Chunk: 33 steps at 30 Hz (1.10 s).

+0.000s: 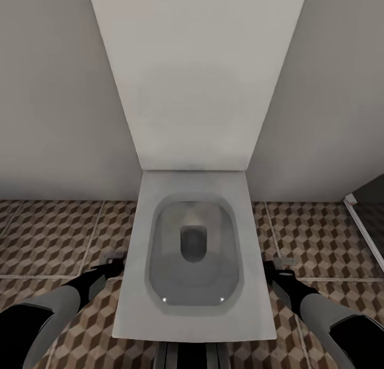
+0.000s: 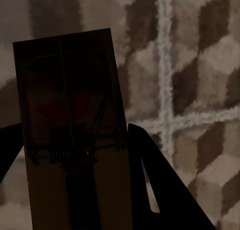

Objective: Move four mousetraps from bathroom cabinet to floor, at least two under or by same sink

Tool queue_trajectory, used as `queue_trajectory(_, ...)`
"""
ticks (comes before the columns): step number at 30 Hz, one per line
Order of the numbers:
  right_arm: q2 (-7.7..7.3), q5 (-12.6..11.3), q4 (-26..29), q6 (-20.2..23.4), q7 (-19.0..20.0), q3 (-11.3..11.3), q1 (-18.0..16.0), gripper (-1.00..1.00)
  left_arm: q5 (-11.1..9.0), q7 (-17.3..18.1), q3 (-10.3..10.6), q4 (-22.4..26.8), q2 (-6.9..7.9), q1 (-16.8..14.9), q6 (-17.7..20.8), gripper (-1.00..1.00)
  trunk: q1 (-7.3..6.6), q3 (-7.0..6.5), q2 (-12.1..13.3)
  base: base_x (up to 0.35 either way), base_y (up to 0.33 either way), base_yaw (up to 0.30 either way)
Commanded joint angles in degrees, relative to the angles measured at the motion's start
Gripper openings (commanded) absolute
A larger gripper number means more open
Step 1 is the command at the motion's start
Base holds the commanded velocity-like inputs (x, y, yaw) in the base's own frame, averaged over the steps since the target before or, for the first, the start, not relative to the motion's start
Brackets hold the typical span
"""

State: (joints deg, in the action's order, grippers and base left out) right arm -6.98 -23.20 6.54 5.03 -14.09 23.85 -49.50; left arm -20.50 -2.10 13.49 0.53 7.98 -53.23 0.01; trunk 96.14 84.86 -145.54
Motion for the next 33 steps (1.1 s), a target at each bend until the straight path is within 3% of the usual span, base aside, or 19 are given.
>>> queue_trajectory(1, -0.04, -0.59, 0.05, 0.24, -0.27, 0.49, 0.01, -1.0, -0.33, -0.29, 0.49, 0.06, 0.1, 0.34, 0.0, -1.0, -0.01, 0.03, -0.01, 0.0, 0.0, 0.0)
queue_trajectory(14, -0.05, -0.44, -1.18, -1.02, -0.24, 0.49, 0.01, -1.0, -0.32, -0.28, 0.49, 0.03, 2.37, 2.34, -2.01, -1.0, -0.01, 0.03, -0.01, 0.0, 0.0, 0.0)
queue_trajectory(33, -0.05, -0.44, -1.32, -1.15, -0.23, 0.49, 0.01, -1.0, -0.06, -0.28, 0.49, -0.08, 2.57, 3.24, -2.65, -1.0, -0.01, 0.03, -0.01, 0.0, 0.0, 0.0)
